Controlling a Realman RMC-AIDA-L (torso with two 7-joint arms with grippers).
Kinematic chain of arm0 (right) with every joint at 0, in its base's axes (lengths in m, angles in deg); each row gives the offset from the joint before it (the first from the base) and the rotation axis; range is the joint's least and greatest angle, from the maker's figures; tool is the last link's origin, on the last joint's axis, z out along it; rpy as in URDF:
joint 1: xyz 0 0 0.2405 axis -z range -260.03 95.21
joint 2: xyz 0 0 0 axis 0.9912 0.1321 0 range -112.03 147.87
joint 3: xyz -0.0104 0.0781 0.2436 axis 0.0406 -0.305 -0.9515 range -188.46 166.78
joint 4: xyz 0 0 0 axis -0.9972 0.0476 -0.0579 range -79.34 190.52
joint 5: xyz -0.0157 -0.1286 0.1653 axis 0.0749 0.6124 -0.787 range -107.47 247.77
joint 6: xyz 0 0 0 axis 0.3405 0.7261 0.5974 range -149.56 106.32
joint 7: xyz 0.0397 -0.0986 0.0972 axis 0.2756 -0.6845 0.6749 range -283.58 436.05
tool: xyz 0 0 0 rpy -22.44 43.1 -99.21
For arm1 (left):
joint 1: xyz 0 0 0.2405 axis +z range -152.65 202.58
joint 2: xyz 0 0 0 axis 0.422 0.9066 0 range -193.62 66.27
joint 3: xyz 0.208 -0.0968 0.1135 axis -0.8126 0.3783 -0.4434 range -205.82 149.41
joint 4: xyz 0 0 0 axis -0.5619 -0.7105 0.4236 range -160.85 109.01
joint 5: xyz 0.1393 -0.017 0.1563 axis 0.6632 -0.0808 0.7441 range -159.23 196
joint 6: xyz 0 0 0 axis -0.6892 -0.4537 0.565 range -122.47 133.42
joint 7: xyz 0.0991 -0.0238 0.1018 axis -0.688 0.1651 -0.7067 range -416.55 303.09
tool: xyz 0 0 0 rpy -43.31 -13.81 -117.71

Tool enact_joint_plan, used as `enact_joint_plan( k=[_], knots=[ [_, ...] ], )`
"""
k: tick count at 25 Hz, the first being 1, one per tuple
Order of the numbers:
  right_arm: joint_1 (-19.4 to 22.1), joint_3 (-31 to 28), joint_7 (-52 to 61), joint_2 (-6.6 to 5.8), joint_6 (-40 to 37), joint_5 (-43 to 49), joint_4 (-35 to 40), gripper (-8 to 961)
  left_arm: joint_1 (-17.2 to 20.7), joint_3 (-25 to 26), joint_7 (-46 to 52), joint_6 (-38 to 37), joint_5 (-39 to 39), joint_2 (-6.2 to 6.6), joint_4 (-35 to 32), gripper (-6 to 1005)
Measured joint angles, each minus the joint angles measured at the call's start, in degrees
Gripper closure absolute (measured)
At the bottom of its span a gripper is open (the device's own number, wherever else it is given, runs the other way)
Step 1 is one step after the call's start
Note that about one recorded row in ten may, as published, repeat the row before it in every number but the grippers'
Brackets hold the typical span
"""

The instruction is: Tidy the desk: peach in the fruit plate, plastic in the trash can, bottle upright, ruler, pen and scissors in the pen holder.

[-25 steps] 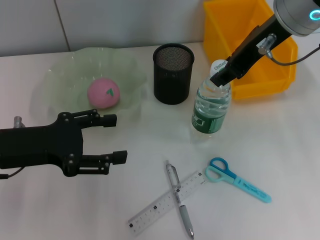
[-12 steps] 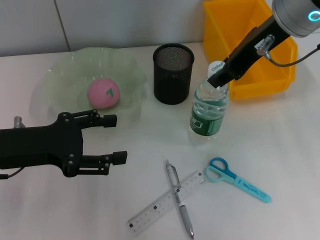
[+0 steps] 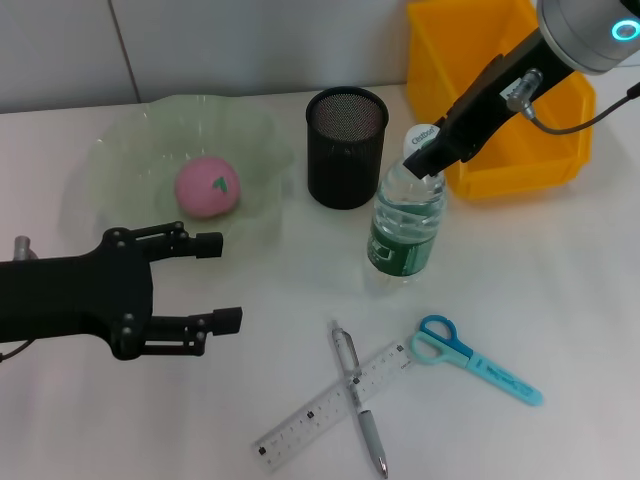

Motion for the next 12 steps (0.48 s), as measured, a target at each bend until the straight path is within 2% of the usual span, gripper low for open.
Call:
enact_joint_plan(
  k=[12],
  knots=[
    [-0.81,0.57,-2.43,-0.13,-0.48,-2.26,-1.31,531,1.61,0.78,-4.27,-0.67,0.16,0.46,0.64,169]
  ],
)
